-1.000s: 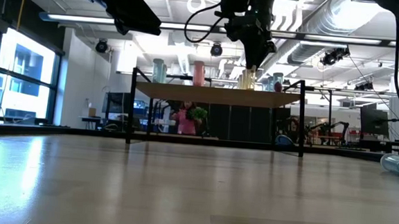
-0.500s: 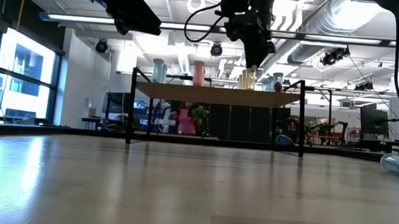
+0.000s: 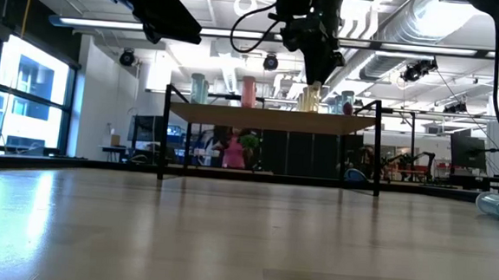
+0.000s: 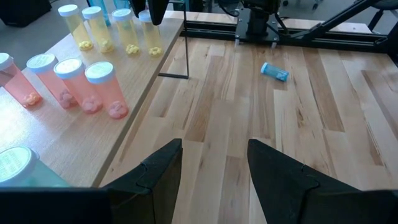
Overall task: Pick and place medicine bottles onto shelf by color
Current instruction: Align the yellow pill bottle with the yellow pill bottle, then align the blue pill bottle with the blue pill bottle
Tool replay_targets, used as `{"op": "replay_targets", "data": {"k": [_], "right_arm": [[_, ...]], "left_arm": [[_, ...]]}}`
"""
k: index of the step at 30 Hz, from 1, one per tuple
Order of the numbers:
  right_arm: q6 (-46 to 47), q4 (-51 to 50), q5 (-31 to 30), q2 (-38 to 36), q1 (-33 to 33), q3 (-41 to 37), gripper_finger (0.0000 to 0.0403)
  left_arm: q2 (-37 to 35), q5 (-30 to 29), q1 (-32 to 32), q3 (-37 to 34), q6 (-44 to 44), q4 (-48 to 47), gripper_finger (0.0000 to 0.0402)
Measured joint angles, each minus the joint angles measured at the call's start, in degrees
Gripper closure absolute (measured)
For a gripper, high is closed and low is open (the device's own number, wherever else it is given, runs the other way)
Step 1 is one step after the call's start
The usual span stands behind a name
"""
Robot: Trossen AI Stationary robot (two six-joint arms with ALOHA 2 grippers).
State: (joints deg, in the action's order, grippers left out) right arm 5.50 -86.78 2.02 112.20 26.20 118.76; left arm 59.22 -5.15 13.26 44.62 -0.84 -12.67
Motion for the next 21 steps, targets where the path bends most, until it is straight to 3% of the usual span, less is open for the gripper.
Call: {"op": "replay_targets", "data": {"k": [21], "right_arm": [[-2.9,-0.86,0.4,-0.15,0.0,1.46,0.0229]], "left_arm": [[0.0,-0.04,0.0,0.0,0.0,0.0,0.0229]]}}
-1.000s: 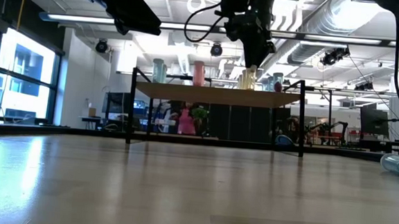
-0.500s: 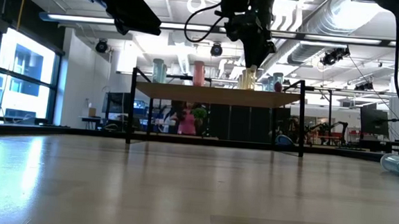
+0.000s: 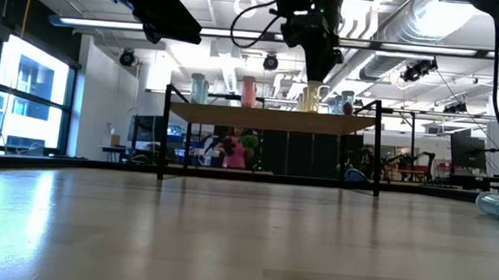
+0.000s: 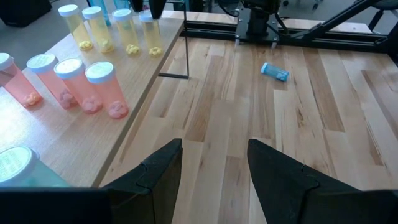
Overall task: Pick and place medicine bottles onto shelf by color
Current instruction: Align the blue pill bottle with the blue pill bottle
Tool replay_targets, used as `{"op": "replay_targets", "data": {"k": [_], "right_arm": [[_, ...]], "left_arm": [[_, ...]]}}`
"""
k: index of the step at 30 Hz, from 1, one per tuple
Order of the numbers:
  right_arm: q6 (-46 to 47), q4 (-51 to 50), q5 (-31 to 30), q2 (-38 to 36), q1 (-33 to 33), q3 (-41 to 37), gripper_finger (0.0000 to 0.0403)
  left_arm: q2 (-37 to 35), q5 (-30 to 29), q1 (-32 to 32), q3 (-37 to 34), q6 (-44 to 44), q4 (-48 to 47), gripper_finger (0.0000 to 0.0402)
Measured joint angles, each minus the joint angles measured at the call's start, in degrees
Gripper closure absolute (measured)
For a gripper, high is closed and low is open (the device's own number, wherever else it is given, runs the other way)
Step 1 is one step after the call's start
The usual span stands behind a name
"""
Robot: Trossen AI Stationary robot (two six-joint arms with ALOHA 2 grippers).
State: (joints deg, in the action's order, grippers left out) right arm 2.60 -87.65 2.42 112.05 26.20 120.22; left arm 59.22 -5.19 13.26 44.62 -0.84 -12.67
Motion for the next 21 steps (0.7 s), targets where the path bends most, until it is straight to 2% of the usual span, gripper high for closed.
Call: {"op": "replay_targets", "data": {"k": [12,16,21], "right_arm": [[1.37,-2.28,0.0,-0.24,-1.46,14.79,0.0229],[-0.08,-2.15,0.01,-3.25,-3.56,12.43,0.0229],[1.44,-1.26,-5.31,-7.91,-7.19,4.97,0.0229]], "left_arm": [[0.0,-0.02,0.0,0.0,0.0,-0.02,0.0229],[0.0,0.0,0.02,0.0,0.0,-1.33,0.0229],[0.02,0.0,0.0,0.0,0.0,-2.25,0.0229]]}}
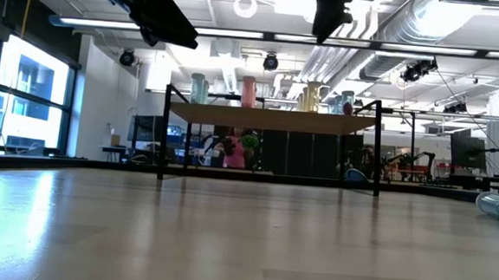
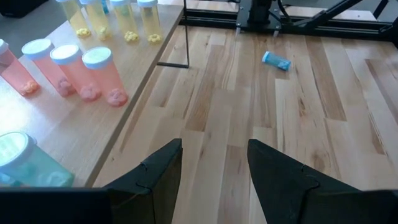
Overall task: Pick and place medicine bottles onto shelf by color
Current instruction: Align the blue pill bottle with the blue pill bottle
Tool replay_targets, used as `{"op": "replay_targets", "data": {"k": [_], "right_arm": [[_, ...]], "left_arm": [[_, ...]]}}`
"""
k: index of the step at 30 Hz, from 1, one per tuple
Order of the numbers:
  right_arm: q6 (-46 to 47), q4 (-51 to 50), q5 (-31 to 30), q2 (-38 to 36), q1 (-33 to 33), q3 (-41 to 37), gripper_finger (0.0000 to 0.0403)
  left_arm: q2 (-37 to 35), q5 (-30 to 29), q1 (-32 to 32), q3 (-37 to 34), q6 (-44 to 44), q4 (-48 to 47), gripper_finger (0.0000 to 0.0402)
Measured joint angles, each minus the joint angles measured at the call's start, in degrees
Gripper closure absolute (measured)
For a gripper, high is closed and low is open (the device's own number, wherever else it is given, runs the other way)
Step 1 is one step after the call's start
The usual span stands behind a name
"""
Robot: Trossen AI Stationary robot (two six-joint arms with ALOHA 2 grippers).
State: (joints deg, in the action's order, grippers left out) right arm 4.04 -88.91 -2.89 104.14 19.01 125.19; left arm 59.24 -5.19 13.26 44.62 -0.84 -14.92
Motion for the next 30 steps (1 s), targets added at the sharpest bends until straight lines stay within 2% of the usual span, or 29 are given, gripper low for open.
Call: {"op": "replay_targets", "data": {"k": [4,9,14,17,21,26,30], "right_arm": [[2.93,1.79,-3.4,-5.41,-2.85,-10.39,0.0229],[9.78,9.81,-3.56,-14.79,-5.64,-27.07,0.0229],[21.7,16.52,-3.59,-23.84,-8.92,-41.18,0.0229],[31.94,19.66,-3.54,-28.25,-10.85,-48.05,0.0229],[45.82,22.21,-3.28,-32.43,-13.89,-55.73,0.0229],[56.11,22.4,-2.41,-34.4,-18.04,-63.12,0.0229],[62.07,22.5,3.72,-34.42,-20.18,-67.16,0.0229]], "left_arm": [[0.0,0.0,0.0,0.0,0.0,-0.04,0.0229],[0.0,0.02,0.0,0.0,0.0,-0.21,0.0229],[-0.01,0.02,0.0,0.0,0.0,-0.3,0.0229],[0.0,0.02,0.0,0.0,0.0,-0.28,0.0229],[0.0,0.02,0.0,0.0,0.0,-0.28,0.0229],[0.0,0.02,0.0,0.0,0.0,-0.28,0.0229],[0.0,0.02,0.0,0.0,0.02,-0.28,0.0229]]}}
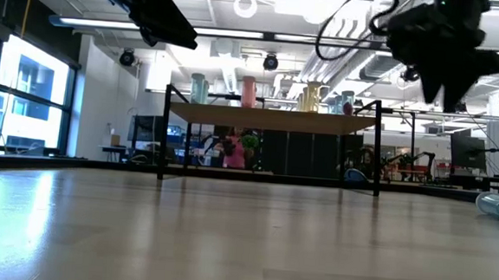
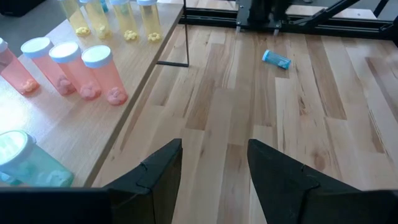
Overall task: Pick and place medicine bottles onto shelf by color
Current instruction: Align the blue pill bottle with the blue pill bottle
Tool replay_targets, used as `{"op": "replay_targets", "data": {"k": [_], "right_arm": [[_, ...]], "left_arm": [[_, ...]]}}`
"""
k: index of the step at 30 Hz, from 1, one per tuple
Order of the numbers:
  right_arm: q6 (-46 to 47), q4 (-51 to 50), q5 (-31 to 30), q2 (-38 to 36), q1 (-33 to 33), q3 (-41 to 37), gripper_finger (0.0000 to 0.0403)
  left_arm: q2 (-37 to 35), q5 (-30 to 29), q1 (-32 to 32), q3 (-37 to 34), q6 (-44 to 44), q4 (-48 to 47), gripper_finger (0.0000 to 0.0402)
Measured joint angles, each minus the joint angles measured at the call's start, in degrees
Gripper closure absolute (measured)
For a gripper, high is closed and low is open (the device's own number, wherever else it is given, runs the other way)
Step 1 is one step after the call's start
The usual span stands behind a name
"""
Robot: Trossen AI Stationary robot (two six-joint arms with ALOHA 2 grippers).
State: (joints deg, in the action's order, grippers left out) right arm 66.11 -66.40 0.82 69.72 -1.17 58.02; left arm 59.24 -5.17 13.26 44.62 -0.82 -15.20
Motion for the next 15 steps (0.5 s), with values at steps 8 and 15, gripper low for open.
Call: {"op": "replay_targets", "data": {"k": [8,15], "right_arm": [[9.33,7.61,1.05,0.01,-5.57,-7.12,0.0229],[15.37,12.18,3.15,0.03,-9.32,-10.08,0.0229]], "left_arm": [[0.0,0.02,0.0,0.0,1.05,0.0,0.0229],[0.0,0.02,0.0,0.0,1.07,0.0,0.0229]]}}
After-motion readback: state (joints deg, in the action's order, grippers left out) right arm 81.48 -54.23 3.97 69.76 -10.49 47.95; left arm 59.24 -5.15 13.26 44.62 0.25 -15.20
